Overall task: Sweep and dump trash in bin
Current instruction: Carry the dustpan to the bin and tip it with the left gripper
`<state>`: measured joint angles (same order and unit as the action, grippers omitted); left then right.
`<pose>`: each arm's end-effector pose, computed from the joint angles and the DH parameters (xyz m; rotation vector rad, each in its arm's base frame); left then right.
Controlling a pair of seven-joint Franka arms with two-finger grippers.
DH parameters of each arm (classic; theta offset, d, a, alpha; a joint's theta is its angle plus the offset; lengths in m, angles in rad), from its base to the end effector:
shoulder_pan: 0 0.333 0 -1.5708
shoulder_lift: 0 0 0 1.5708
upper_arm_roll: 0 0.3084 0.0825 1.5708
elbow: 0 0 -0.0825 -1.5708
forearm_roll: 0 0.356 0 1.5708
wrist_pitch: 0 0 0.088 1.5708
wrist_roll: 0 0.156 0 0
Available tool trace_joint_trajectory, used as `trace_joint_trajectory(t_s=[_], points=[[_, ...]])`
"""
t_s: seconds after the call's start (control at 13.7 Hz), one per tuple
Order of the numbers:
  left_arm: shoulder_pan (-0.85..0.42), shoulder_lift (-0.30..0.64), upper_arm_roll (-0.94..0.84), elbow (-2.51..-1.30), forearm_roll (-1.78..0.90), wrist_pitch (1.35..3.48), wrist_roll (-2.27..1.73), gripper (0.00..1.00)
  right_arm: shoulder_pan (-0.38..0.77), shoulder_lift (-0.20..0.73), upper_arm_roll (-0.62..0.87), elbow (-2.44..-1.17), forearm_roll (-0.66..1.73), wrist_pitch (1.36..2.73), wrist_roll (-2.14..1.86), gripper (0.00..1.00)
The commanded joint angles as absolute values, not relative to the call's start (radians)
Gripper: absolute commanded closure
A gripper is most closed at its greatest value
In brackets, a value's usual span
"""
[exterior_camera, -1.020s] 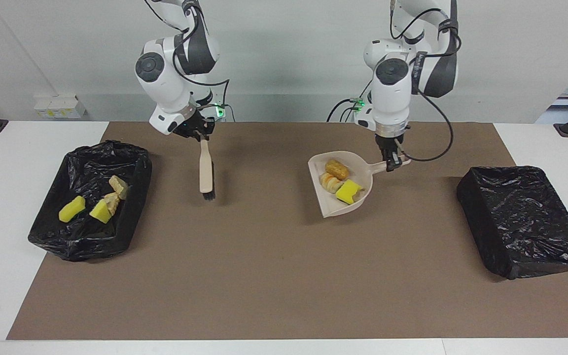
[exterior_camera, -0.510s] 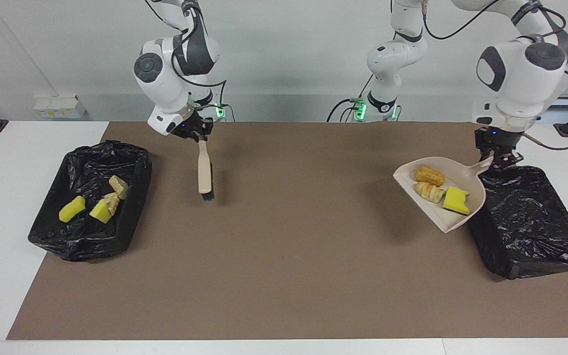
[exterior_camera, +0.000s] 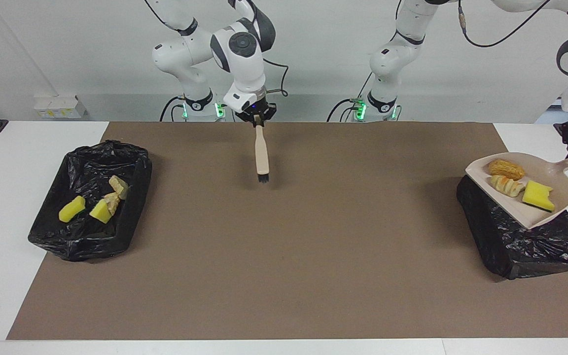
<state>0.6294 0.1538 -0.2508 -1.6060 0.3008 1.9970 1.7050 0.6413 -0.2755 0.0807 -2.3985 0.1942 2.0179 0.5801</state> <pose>0.5576 0.2649 0.5146 -2.1353 1.8176 0.1334 0.2980 0.2883 0.3722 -3.0743 -0.0681 0.2669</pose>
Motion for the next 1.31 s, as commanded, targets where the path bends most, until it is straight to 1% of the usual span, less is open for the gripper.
trace_joint_trajectory(t_s=[0.0, 0.15, 0.29, 0.36, 0.51, 0.66, 0.73, 0.8, 0.95, 1.02, 1.24], points=[[0.624, 0.225, -0.259, -1.497, 0.449, 2.028, 1.736, 1.0, 0.754, -0.236, 0.074, -2.421, 0.212, 2.112, 0.704, 1.0], [0.618, 0.226, -0.259, -1.499, 0.561, 2.06, 1.732, 1.0, 0.813, -0.19, 0.074, -2.419, 0.215, 2.167, 0.736, 1.0], [0.608, 0.225, -0.259, -1.508, 0.667, 2.074, 1.723, 1.0, 0.845, -0.143, 0.074, -2.419, 0.235, 2.195, 0.735, 1.0], [0.582, 0.225, -0.259, -1.515, 0.719, 2.077, 1.712, 1.0, 0.873, -0.124, 0.074, -2.418, 0.236, 2.206, 0.735, 1.0], [0.565, 0.225, -0.259, -1.519, 0.805, 2.068, 1.707, 1.0, 0.879, -0.11, 0.074, -2.419, 0.241, 2.221, 0.741, 1.0], [0.522, 0.222, -0.259, -1.526, 0.894, 2.049, 1.694, 1.0, 0.879, -0.107, 0.074, -2.413, 0.241, 2.22, 0.741, 1.0], [0.519, 0.221, -0.259, -1.526, 0.934, 2.043, 1.686, 1.0, 0.877, -0.1, 0.074, -2.404, 0.242, 2.217, 0.735, 0.64], [0.518, 0.218, -0.258, -1.526, 0.955, 2.037, 1.686, 1.0, 0.874, -0.095, 0.072, -2.395, 0.247, 2.211, 0.723, 0.01], [0.522, 0.209, -0.258, -1.523, 0.991, 2.034, 1.687, 1.0, 0.862, -0.098, 0.066, -2.369, 0.249, 2.185, 0.723, 0.0], [0.522, 0.207, -0.256, -1.516, 0.991, 2.033, 1.689, 1.0, 0.858, -0.101, 0.061, -2.341, 0.25, 2.151, 0.721, 0.0], [0.518, 0.167, -0.256, -1.513, 0.991, 2.0, 1.69, 1.0, 0.781, -0.106, 0.061, -2.231, 0.249, 2.008, 0.713, 0.0]])
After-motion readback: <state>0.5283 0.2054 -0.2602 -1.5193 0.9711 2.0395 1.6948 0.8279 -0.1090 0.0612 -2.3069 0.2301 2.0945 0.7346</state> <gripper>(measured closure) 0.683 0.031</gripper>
